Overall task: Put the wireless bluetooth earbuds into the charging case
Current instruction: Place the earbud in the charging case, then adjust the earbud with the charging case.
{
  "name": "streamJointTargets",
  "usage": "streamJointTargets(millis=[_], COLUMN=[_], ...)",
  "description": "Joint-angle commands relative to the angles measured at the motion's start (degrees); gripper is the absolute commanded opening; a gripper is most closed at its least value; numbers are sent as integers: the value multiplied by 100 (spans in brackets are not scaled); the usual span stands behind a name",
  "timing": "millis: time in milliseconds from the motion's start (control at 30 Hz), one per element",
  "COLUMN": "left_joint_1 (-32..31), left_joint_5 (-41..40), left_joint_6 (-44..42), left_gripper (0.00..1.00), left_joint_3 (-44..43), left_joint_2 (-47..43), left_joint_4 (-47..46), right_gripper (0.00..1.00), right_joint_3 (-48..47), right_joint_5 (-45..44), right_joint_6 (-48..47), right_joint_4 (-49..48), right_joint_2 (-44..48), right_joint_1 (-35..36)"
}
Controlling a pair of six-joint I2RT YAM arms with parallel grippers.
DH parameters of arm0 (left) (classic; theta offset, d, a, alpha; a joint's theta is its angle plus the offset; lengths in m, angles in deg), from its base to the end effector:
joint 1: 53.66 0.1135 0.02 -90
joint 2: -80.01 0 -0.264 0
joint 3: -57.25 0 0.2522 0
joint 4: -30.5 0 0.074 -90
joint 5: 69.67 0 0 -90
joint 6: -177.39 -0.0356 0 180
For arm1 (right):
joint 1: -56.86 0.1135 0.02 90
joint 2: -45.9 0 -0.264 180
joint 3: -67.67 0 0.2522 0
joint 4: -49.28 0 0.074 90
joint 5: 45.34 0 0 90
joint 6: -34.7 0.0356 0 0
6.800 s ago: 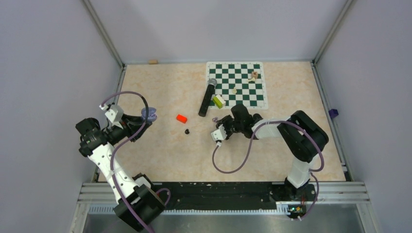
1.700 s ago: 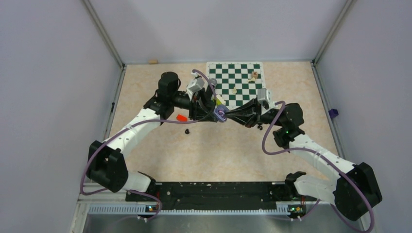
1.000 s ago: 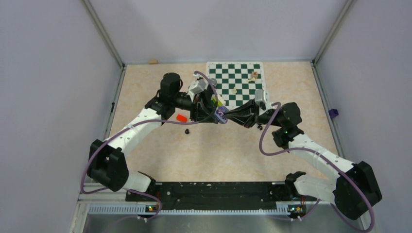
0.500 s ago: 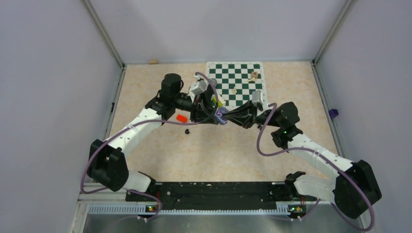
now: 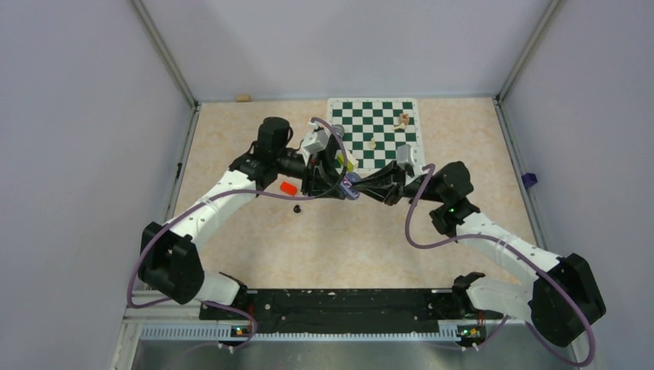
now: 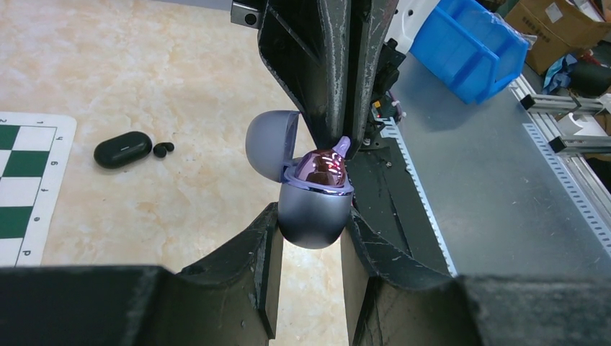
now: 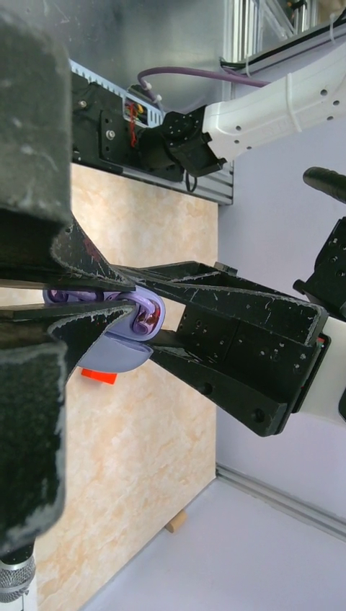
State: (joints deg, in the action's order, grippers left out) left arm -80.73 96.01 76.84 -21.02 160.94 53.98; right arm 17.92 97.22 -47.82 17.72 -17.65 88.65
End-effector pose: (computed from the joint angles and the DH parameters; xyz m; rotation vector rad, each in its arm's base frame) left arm 0.2556 -0.1694 0.3260 1.3628 1.3800 -1.4983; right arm 0.1878 0.1496 0.3189 -1.0710 1.0256 1.1367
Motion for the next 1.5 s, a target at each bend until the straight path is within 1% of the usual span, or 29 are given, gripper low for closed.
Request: streamJointTargets(millis=[0, 100, 167, 233, 467, 600, 800, 867, 967, 1133, 1300, 1467], left_joint_1=[-77, -76, -74, -74, -72, -71, -80, -88, -80, -80, -84, -82], left_joint_5=[249, 253, 254, 256, 249, 243, 233, 237, 225, 200, 190, 199], left_joint_6=[-124, -156, -166, -167, -166, -165, -151, -150, -149, -136, -124, -119], left_gripper=[0, 0, 0, 0, 0, 0, 0, 0, 0, 0, 0, 0], left_joint_3=[-247, -252, -241, -240, -253, -246, -249, -247, -251, -249, -265, -277], left_joint_2=[-69, -77, -77, -72, -66, -68, -69, -74, -76, -79, -55, -54], left_joint_4=[-19, 5, 16, 8, 13, 12, 11, 10, 8, 12, 13, 12], right_gripper=[11, 18, 25, 29, 33, 36, 40, 42, 46, 47, 47, 47], right_joint_3=[-144, -148, -169, -208, -420, -660, -773, -730, -642, -641, -625, -602], right_joint_5=[-102, -135, -170, -189, -125, 91, 455, 753, 933, 1151, 1197, 1013], right_joint_6=[-162, -168, -177, -195, -290, -434, -705, -718, -713, -916, -929, -992], right_joint_4=[53, 61, 89, 158, 504, 954, 1364, 1370, 1285, 1389, 1399, 1401], right_joint_2=[-71, -62, -30, 29, 236, 400, 521, 499, 460, 388, 327, 257], right_joint_1=[93, 99, 101, 99, 93, 68, 20, 20, 43, 127, 186, 249])
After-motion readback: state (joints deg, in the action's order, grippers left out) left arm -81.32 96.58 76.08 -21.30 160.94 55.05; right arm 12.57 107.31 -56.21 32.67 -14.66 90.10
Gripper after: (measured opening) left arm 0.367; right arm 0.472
